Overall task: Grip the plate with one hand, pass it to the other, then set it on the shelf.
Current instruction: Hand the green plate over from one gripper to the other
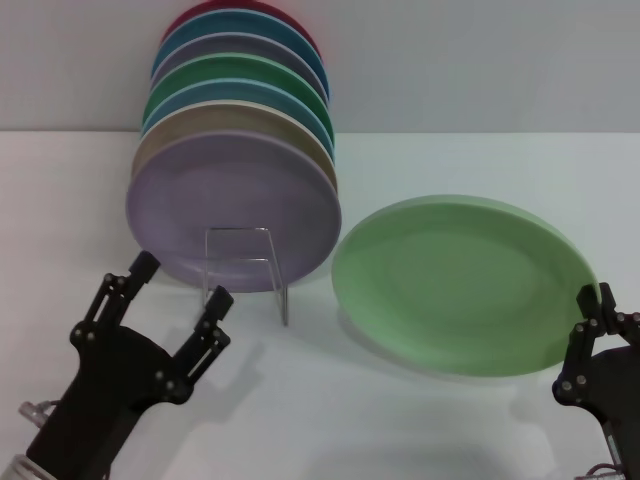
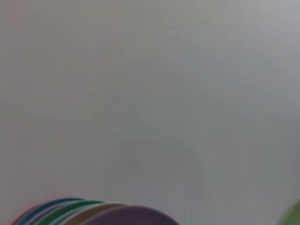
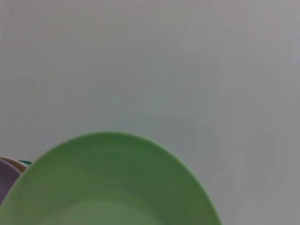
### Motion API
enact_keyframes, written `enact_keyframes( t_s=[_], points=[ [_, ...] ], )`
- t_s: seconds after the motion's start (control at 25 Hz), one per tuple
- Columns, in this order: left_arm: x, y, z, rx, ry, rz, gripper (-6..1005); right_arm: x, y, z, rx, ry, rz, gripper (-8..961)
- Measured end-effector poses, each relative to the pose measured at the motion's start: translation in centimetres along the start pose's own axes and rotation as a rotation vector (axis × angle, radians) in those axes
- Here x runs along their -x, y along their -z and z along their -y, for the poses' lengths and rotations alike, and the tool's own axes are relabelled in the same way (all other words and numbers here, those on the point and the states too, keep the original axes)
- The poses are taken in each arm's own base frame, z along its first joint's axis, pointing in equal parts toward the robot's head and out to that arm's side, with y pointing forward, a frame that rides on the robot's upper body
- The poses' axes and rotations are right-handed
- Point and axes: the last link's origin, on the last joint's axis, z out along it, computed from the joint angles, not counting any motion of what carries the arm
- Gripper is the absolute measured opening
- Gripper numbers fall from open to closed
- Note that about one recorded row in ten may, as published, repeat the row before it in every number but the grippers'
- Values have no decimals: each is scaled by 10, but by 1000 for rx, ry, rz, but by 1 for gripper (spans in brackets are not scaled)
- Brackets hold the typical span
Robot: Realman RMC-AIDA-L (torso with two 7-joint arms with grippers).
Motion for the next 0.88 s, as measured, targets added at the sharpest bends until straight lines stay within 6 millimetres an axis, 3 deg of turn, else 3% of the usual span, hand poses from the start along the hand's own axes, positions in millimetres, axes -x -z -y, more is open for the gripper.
enact_keyframes(
  t_s=[0.32,0.88],
  points=[
    [11,-5,-16,38,-100,61,843,6,-3,-9,-12,12,-11,19],
    [24,-24,-20,74,-104,143,815,3,-16,-24,39,22,-46,19]
  ],
)
